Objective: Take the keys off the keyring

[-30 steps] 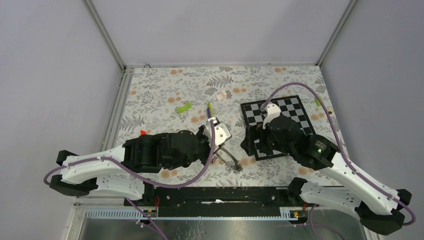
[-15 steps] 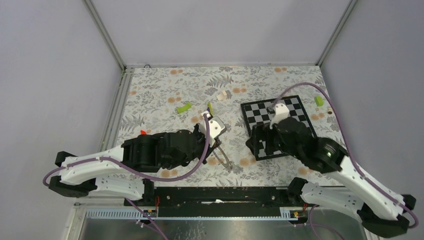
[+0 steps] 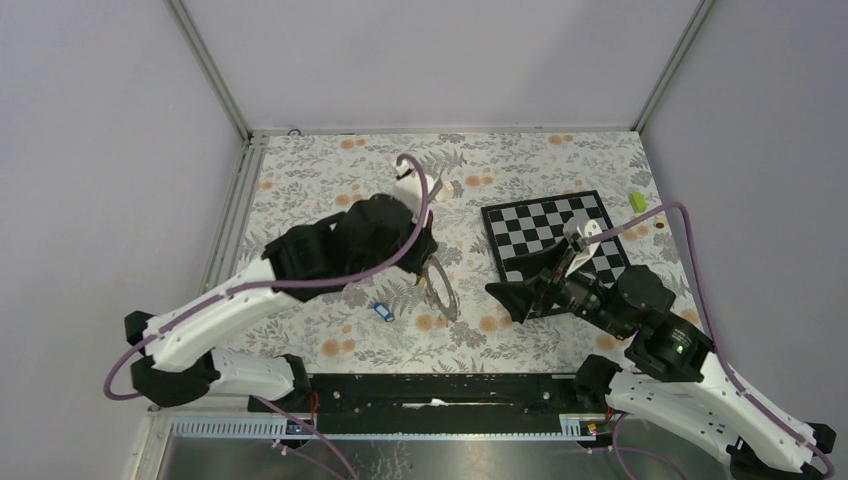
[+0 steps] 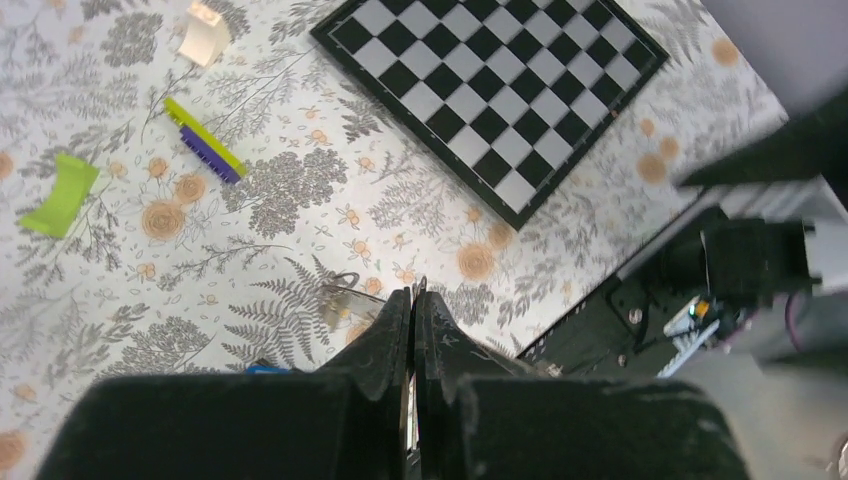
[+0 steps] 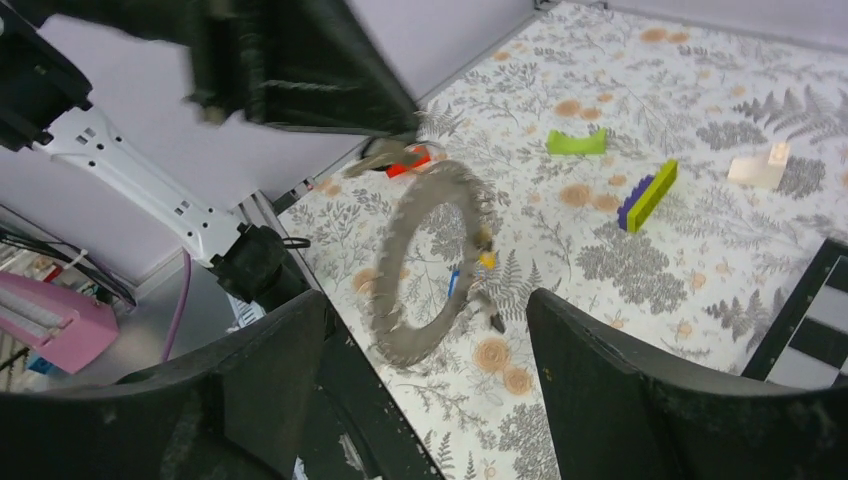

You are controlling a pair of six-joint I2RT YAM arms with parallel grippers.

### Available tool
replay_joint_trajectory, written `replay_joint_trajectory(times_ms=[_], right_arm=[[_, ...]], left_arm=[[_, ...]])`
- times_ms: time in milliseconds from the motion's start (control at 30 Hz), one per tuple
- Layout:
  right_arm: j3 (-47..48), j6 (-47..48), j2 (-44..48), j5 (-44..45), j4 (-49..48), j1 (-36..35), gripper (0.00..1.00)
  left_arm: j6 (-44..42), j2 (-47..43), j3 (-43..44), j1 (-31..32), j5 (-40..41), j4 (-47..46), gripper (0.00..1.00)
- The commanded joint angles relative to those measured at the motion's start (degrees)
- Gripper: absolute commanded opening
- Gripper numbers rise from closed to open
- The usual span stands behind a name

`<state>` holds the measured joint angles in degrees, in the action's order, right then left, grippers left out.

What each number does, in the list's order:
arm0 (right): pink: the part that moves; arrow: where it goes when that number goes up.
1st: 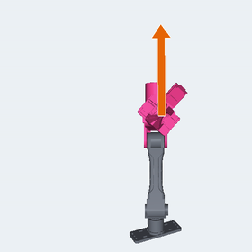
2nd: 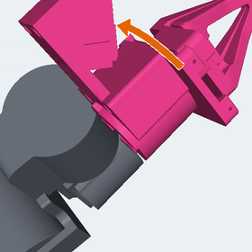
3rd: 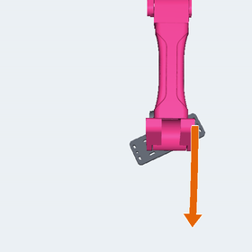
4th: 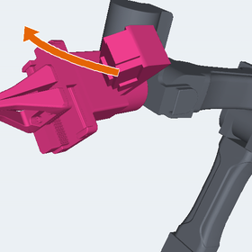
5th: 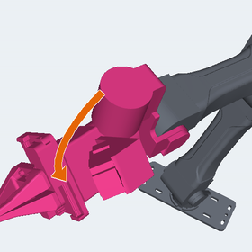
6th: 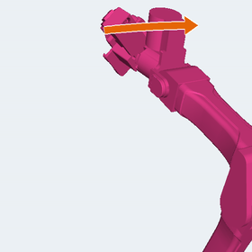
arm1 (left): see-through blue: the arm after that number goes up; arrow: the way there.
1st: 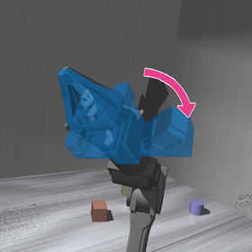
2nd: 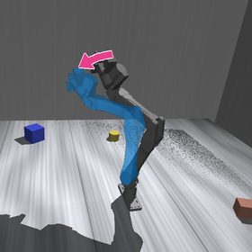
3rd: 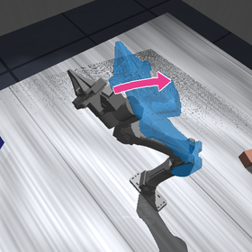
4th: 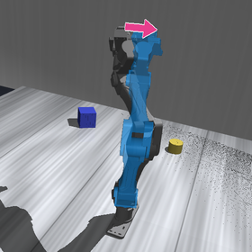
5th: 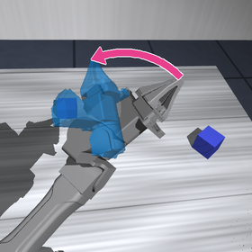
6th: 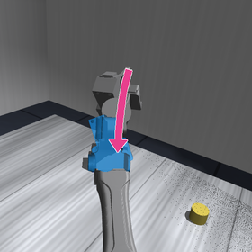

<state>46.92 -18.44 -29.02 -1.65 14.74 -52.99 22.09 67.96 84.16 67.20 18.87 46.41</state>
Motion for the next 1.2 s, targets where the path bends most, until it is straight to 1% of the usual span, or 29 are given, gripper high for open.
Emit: replay_joint_trajectory(times_ms=[0, 100, 233, 433, 600, 733, 867, 1067, 1167], right_arm=[[-0.4, 7.6, 1.4, -5.0, -8.9, -0.3, 0.80], [-0.9, 10.9, 1.8, -5.9, -10.1, -0.3, 0.79], [-1.9, 13.2, 1.1, -6.8, -12.2, -0.3, 0.75], [-7.8, 15.1, -0.1, -5.2, -19.7, -0.3, 0.66], [-11.7, 17.5, -2.3, -5.9, -27.5, -0.3, 0.60], [-12.6, 20.0, -4.5, -6.4, -31.0, -0.3, 0.55], [-13.1, 21.0, -5.8, -6.6, -33.3, -0.3, 0.55], [-13.4, 20.1, -7.2, -7.9, -33.6, -0.4, 0.53], [-14.6, 20.7, -7.4, -7.1, -33.6, -0.4, 0.55]], left_arm=[[7.5, 7.2, 8.5, -6.9, -8.6, 6.4, 0.00], [8.5, 12.5, 12.2, -9.2, -10.5, 10.6, 0.00], [10.2, 16.9, 17.5, -10.8, -11.8, 14.7, 0.00], [13.1, 17.9, 20.5, -11.2, -16.4, 14.6, 0.00], [14.3, 17.7, 20.4, -11.3, -18.6, 14.3, 0.00], [15.4, 17.6, 19.8, -11.3, -21.4, 14.2, 0.00], [16.3, 17.7, 19.3, -11.3, -22.3, 14.0, 0.00], [17.4, 17.9, 19.4, -11.3, -22.1, 13.9, 0.00], [17.8, 18.0, 19.9, -11.3, -22.0, 13.9, 0.00]])
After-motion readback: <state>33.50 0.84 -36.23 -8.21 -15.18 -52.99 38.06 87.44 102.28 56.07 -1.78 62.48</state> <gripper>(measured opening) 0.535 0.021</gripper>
